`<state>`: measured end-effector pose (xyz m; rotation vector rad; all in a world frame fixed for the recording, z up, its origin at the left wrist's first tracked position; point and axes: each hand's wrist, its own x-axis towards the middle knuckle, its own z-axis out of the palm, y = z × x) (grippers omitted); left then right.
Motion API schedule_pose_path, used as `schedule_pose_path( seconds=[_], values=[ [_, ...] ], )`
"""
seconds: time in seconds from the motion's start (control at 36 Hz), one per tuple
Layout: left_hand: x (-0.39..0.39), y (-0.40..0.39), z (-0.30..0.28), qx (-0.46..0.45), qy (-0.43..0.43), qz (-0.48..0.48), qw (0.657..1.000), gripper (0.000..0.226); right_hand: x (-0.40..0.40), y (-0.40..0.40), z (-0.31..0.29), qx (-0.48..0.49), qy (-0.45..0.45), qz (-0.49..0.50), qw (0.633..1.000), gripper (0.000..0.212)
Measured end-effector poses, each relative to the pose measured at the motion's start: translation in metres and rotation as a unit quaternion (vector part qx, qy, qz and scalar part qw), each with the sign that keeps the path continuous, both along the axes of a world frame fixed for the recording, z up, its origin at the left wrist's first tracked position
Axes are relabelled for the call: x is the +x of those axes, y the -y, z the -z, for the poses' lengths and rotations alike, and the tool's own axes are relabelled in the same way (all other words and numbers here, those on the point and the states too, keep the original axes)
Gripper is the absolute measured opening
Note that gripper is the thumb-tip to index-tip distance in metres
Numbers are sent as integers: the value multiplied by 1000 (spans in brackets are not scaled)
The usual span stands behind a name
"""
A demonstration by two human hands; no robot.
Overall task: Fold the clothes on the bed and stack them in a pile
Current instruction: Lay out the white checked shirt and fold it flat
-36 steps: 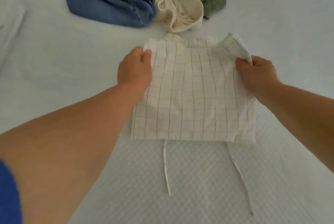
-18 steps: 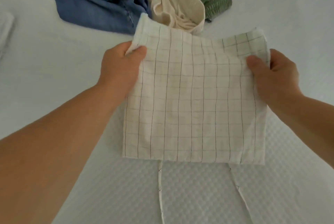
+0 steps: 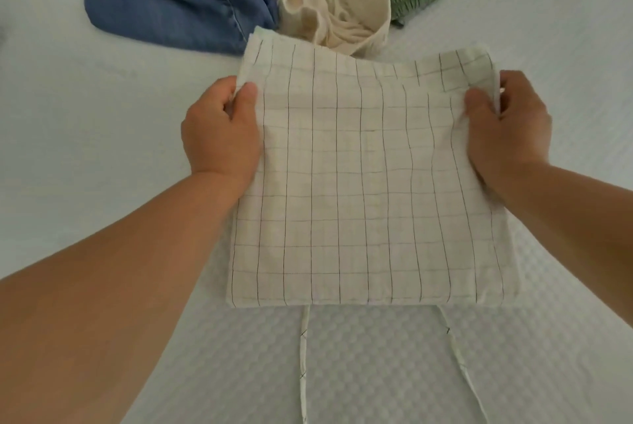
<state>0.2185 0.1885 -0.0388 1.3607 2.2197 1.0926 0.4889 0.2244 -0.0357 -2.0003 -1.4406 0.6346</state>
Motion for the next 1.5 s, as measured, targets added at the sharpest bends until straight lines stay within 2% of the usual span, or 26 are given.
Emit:
schedule_pose_path(
  seconds=[0.06,0.11,0.17,0.19,0.25,0.31,0.39,0.44,0.58,0.64,0.69,0.78,0.83,0.92,0.97,1.11,1.25,1.31,1.39,1.44,1.5],
  values=[
    [0,2,1,-62,-7,-16,998,22,1,1,3,-50,10,9,999,30],
    [1,1,-1,-123,-18,-47,991,40,2,1,2,-74,56,22,995,51],
    [4,3,-8,-117,-49,-54,990,62,0,2,-3,-41,118,-5,992,60],
    [7,6,-13,-92,-79,-34,992,66,-2,4,-7,-14,149,-38,988,61],
    [22,15,-21,-46,-146,73,985,64,-9,10,-14,45,209,-138,967,61],
    [42,26,-21,-57,-198,210,956,63,-17,14,-15,60,267,-247,929,59],
    [55,36,0,-170,-239,318,902,68,-23,12,-2,-44,312,-309,897,64],
    [46,38,18,-234,-271,317,878,73,-16,5,10,-115,312,-301,894,67],
    [38,36,38,-235,-313,308,867,77,-8,-4,24,-149,285,-316,892,67],
    [38,36,34,-252,-309,317,861,77,-9,0,16,-142,288,-313,894,67],
    [37,33,23,-265,-295,320,861,78,-9,16,-1,-94,305,-312,895,68],
    [44,48,1,-200,-286,319,881,78,-12,67,-22,-52,291,-363,884,69],
    [52,73,-5,-172,-264,348,883,74,-10,102,-23,-94,295,-399,863,70],
    [48,106,3,-250,-268,380,849,73,10,125,-11,-151,333,-405,838,70],
    [40,111,15,-265,-288,375,841,72,22,124,-2,-145,329,-401,842,70],
    [37,110,34,-219,-297,368,854,68,27,123,16,-133,324,-412,841,68],
    [39,108,25,-272,-289,382,835,73,21,126,-1,-159,329,-402,839,75],
    [41,106,10,-280,-249,387,843,74,9,135,-18,-115,322,-391,855,78],
    [40,115,-20,-174,-176,325,913,54,-19,158,-37,-36,283,-431,856,67],
    [39,131,-35,-108,-134,246,954,37,-38,172,-40,-43,277,-467,838,65],
    [39,152,-44,-117,-94,175,973,25,-58,182,-39,-79,289,-485,822,68]
  ],
)
